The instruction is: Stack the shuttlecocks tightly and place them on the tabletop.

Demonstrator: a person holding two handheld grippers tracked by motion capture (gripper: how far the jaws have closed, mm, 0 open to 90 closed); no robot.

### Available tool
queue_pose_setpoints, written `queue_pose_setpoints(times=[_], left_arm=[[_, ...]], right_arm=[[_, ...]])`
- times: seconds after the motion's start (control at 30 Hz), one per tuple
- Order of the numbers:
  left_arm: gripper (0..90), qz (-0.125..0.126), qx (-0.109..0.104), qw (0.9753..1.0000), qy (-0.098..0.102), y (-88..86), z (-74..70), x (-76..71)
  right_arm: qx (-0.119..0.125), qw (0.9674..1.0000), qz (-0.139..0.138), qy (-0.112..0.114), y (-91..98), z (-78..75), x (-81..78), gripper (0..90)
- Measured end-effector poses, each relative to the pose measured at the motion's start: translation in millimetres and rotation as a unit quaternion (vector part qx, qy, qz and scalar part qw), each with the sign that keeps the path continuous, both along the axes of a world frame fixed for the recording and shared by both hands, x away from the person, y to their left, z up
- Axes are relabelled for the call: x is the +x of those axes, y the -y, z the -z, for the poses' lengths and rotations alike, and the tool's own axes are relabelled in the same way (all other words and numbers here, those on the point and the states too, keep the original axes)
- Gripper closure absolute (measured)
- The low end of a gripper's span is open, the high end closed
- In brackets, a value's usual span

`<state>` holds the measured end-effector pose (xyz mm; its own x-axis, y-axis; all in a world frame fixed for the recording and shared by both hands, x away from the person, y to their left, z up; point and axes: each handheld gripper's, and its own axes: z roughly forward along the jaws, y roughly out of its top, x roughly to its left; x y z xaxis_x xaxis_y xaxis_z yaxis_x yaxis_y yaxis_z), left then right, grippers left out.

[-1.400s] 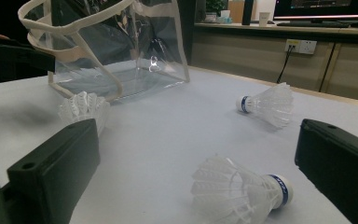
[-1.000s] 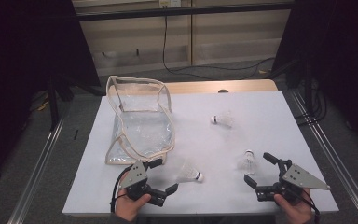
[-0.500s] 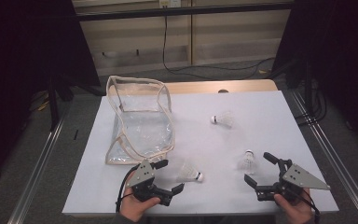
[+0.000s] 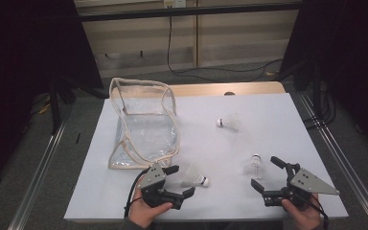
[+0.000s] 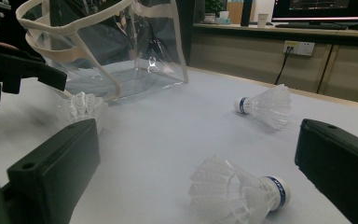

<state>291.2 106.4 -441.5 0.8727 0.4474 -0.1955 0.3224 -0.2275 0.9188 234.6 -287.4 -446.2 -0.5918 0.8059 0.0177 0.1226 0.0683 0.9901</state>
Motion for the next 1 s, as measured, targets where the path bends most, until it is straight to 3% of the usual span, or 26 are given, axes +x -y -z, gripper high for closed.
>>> queue_pose_setpoints(times=[0.43,0.63,1.0], left_arm=[[25.7,-0.025,0.034,0.9989,-0.019,8.4,1.7,4.5],[43.7,-0.038,0.038,0.9981,-0.031,11.8,1.2,6.8],[65.4,-0.055,0.032,0.9969,-0.047,17.1,-0.2,8.7]], right_arm=[[-0.004,1.0,-0.001,0.002,-0.2,-0.4,0.0,0.0],[-0.004,1.0,-0.002,0.002,-0.2,-0.5,0.1,0.0],[-0.004,1.0,-0.002,0.002,-0.2,-0.6,-0.1,0.0]])
